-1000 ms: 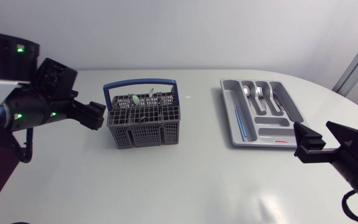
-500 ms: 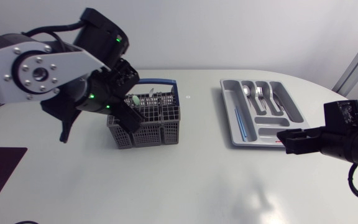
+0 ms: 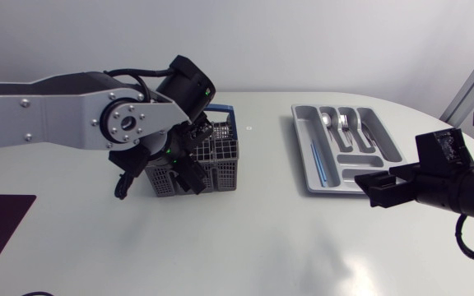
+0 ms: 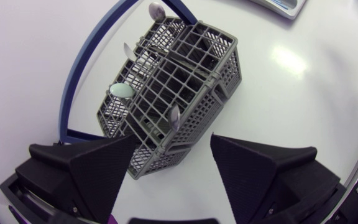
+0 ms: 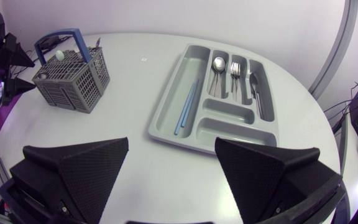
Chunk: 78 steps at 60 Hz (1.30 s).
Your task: Unload the cutlery basket into the drawer organizer.
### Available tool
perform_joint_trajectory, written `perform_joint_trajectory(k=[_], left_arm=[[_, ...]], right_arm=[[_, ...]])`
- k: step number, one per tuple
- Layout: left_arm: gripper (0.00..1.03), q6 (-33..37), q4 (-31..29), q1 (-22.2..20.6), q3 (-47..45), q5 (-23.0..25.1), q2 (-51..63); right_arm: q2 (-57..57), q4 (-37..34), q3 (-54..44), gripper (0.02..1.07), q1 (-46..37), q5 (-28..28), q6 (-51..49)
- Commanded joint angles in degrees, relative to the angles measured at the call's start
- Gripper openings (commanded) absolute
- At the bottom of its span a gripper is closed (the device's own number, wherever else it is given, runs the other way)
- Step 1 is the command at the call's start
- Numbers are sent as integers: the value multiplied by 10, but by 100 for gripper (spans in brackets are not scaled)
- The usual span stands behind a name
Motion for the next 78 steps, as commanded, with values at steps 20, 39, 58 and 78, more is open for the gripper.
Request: perform_joint_trajectory(k=[20,39,58,78], left_arm=[[32,-10,59,13,12,-13,38],[26,-6,71,22,2,-14,54],[20,-9,82,21,-4,-26,62],[10,-6,84,14,-7,-31,65]], right_arm=[[-7,8,-2,102,14,2,-1],[-10,15,-11,102,15,3,2],[-25,16,-19,102,20,4,5],[-29,17,-27,102,21,5,5]])
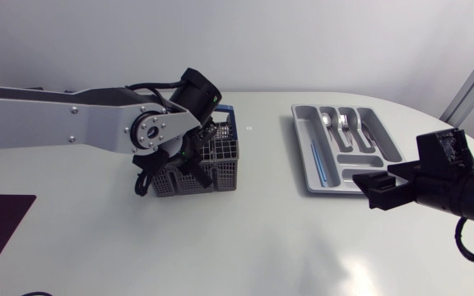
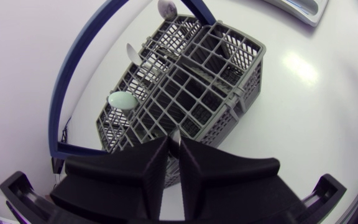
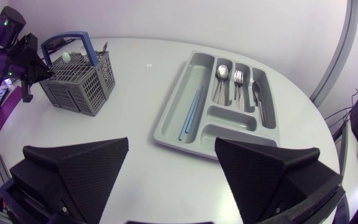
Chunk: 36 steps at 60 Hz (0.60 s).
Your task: Unload the cutlery basket into the drawer organizer.
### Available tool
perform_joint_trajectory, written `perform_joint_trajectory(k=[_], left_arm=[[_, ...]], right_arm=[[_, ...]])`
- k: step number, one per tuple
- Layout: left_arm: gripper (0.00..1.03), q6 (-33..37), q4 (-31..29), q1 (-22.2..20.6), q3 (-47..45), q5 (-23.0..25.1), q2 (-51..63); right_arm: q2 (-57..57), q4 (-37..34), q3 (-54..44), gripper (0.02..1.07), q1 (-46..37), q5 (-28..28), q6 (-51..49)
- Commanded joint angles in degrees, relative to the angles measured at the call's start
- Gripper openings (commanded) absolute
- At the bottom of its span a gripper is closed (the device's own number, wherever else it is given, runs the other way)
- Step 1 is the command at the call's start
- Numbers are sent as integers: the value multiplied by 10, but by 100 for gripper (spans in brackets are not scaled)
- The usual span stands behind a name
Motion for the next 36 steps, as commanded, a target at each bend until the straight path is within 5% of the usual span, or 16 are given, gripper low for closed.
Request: perform_joint_trajectory(k=[1,36], left_arm=[[9,-7,4,-2,-8,-9,5],[6,-6,5,-8,-8,-14,-28]], right_arm=[[-4,7,-18,102,5,4,5],[-6,12,-18,102,9,4,3]])
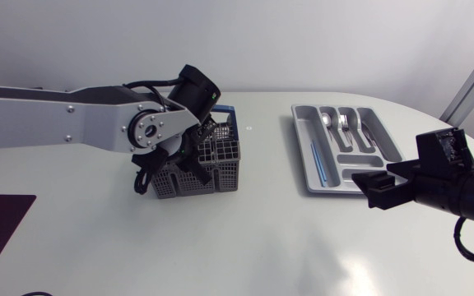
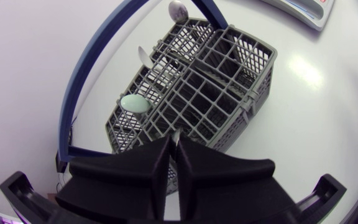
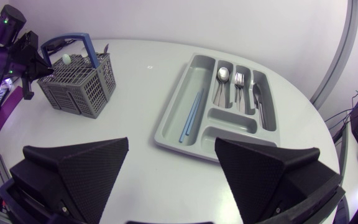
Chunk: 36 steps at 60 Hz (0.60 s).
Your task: Unload the cutlery basket into the drawer organizer.
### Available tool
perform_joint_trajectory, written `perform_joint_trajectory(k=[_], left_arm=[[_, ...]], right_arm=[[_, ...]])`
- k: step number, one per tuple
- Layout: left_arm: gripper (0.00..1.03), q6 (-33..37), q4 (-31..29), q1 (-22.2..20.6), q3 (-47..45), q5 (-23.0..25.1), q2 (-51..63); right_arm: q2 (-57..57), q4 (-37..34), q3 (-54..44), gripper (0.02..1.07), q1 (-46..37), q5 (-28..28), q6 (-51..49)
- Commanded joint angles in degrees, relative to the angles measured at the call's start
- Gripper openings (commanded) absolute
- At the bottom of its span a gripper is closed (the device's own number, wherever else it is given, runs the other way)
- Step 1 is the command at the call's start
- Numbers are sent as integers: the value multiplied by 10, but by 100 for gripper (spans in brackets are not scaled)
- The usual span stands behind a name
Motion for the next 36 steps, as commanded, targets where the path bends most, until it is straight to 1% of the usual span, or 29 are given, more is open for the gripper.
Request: perform_joint_trajectory(k=[1,9,22,36], left_arm=[[6,-6,-3,-8,-8,3,-25],[6,2,-4,-15,-10,3,-55],[6,10,-17,-34,-11,-10,-91],[7,24,-17,-56,-22,-47,-102]], right_arm=[[-5,4,-17,102,6,4,4],[-6,4,-16,102,9,4,4],[-6,5,-17,102,14,4,4],[-9,5,-21,102,15,4,3]])
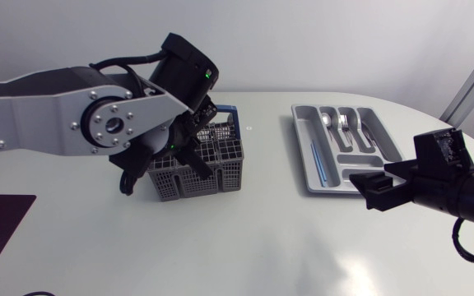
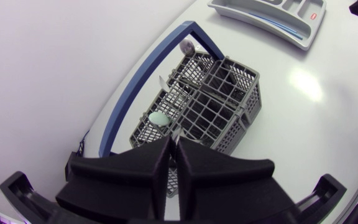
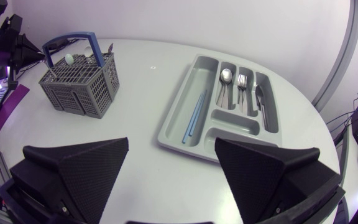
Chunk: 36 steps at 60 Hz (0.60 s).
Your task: Unload the cutlery basket into the drawer organizer.
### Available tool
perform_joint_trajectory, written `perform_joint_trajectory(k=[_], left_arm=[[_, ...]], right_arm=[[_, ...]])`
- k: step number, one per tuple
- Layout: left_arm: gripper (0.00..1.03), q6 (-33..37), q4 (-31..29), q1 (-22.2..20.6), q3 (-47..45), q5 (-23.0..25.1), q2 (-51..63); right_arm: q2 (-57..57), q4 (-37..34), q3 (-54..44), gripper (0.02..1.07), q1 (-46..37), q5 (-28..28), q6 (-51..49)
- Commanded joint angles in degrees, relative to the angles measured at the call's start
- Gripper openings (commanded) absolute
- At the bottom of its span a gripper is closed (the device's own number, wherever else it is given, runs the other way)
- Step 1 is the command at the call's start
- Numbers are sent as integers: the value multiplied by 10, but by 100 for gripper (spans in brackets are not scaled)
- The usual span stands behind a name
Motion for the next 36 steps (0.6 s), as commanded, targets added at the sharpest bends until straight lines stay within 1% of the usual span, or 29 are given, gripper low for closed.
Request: perform_joint_trajectory(k=[1,12,19,26,30,36], left_arm=[[7,15,-4,-12,-16,-12,-17],[7,22,-20,-26,-11,-35,-45],[7,25,-42,-28,1,-46,-72],[7,24,-68,-28,31,-46,-108],[7,20,-78,-29,50,-40,-118],[7,8,-84,-23,64,-10,-123]], right_arm=[[-6,5,-20,102,3,3,3],[-25,5,-23,102,5,3,-5],[-45,8,-26,102,18,3,-19],[-75,12,-23,102,26,22,-21],[-84,7,-12,102,28,26,-21],[-88,-11,14,102,28,25,-21]])
